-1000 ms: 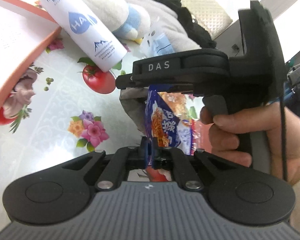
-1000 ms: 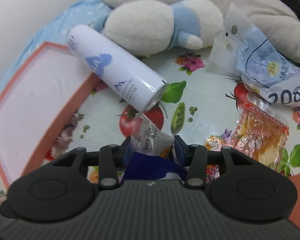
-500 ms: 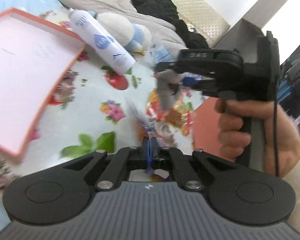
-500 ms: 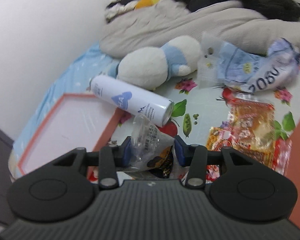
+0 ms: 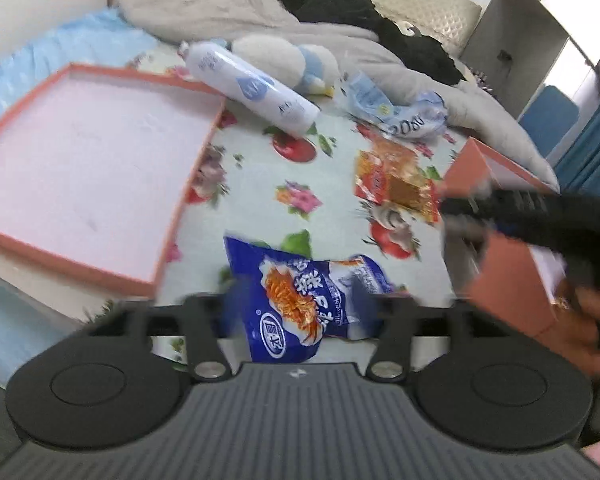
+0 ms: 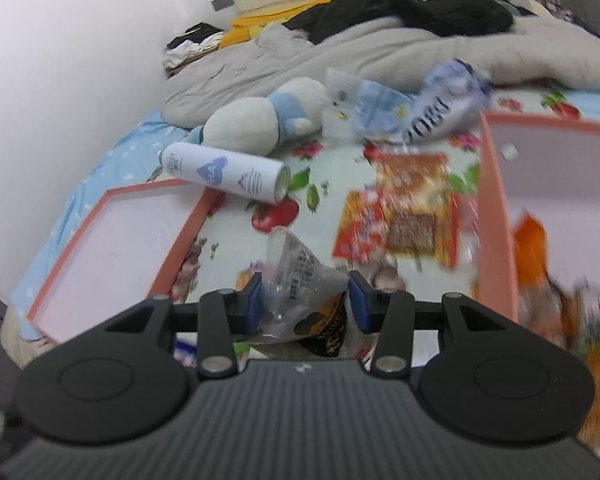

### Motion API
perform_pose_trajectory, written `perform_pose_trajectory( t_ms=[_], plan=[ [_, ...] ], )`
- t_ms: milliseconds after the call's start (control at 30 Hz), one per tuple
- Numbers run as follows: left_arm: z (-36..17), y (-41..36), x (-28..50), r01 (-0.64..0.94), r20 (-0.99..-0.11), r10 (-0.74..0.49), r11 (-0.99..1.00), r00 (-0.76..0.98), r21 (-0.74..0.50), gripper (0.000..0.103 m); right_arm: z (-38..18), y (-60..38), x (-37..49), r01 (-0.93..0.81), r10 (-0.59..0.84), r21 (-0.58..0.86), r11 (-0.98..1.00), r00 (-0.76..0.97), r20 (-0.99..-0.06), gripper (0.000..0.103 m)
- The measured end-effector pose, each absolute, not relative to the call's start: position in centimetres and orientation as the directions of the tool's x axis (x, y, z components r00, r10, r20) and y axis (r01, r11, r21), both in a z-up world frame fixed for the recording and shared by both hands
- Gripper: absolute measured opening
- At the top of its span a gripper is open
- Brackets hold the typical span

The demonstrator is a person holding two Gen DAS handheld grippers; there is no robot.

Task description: Organize snacks

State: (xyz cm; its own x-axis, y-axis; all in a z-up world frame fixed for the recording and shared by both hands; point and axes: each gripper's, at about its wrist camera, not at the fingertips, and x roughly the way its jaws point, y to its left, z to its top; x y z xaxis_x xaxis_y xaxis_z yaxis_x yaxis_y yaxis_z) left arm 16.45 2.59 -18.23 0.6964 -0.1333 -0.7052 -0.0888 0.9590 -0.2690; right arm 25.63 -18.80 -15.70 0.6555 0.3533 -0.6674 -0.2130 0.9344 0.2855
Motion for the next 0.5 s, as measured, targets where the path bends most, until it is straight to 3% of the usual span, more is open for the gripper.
perform_pose_trajectory(
  t_ms=[167,500],
  plan=[
    [-17.5,2.5,17.3,-0.01,-0.71,-0.147,0.977,0.689,-0.212,0.076,-17.1,-19.2,21.9,-0.19,0.334,0.28,0.941,0.654,-0.679,0.047],
    [-18.2,-0.6,22.0,0.375,-0.785,-0.192,0.925,0.589,0.055,0.076,-19.5,-19.1,18.6,-0.208,0.309,0.228,0.951,0.634,-0.709,0.047]
  ],
)
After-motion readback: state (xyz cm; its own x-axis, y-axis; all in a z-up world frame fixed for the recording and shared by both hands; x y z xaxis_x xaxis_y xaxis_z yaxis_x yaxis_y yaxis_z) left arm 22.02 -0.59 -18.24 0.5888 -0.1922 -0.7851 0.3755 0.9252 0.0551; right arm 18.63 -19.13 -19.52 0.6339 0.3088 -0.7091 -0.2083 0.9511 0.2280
